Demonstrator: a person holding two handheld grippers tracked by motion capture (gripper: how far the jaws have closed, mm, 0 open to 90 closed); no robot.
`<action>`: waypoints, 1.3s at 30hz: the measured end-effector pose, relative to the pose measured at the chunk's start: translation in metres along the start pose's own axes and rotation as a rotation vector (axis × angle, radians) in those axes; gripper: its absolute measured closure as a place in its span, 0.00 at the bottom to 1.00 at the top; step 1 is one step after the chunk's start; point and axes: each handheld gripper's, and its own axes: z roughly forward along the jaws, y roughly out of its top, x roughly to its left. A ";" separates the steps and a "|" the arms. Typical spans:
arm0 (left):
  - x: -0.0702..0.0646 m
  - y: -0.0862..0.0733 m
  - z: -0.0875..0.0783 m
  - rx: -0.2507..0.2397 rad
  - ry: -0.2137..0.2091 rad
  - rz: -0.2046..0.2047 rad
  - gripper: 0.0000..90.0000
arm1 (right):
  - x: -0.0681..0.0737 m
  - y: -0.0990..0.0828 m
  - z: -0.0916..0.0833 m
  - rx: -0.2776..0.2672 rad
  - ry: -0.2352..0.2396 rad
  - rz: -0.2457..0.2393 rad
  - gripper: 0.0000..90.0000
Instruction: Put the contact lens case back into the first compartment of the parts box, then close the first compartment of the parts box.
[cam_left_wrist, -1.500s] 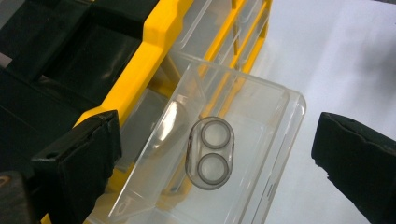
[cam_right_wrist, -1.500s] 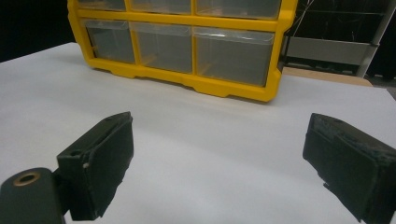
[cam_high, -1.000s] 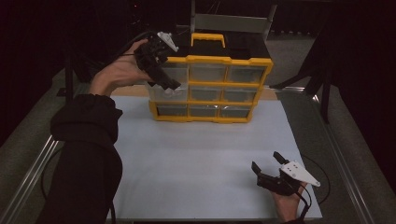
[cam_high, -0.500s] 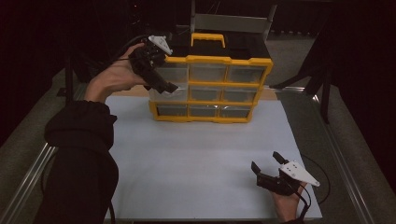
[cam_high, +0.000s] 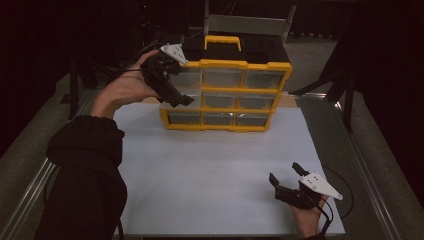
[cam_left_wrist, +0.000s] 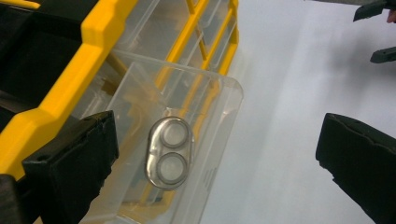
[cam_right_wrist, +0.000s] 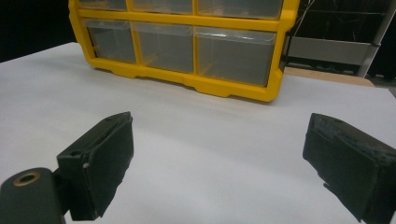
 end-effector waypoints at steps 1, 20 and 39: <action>-0.001 -0.001 0.000 -0.003 -0.003 0.003 0.00 | 0.000 0.000 0.000 -0.001 0.001 0.000 0.10; -0.022 -0.001 -0.004 -0.034 -0.057 0.075 0.01 | 0.001 0.000 0.001 0.004 0.001 -0.004 0.10; -0.029 -0.008 0.003 -0.033 -0.092 0.078 0.02 | 0.001 -0.001 0.001 0.008 0.001 -0.001 0.10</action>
